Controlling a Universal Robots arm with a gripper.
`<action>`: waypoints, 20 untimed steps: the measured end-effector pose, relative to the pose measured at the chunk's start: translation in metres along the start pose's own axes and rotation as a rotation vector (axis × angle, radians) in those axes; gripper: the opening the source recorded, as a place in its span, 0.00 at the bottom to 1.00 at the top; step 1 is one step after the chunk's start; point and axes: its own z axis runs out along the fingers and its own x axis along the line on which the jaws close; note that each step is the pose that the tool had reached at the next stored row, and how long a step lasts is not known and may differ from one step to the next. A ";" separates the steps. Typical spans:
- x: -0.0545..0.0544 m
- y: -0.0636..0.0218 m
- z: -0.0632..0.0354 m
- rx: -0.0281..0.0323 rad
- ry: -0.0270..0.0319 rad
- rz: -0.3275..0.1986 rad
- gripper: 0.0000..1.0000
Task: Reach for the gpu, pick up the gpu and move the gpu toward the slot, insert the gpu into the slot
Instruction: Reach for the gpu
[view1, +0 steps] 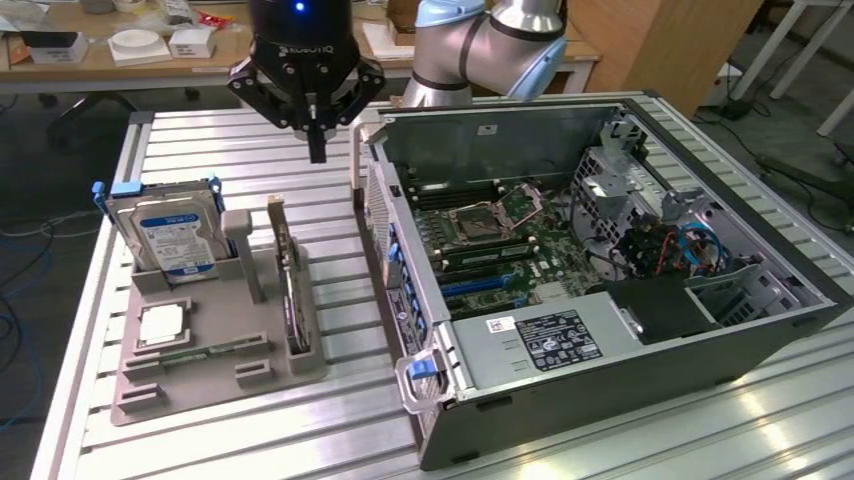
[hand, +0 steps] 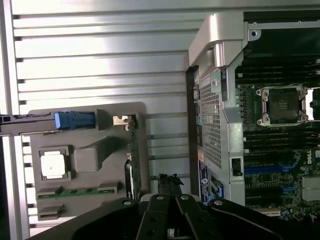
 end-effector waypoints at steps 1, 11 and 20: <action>0.001 -0.0001 0.0000 0.0000 0.0000 0.000 0.10; 0.012 -0.0016 -0.0003 0.0000 0.0000 0.000 0.10; 0.021 -0.0031 -0.0006 0.0000 0.0000 0.000 0.10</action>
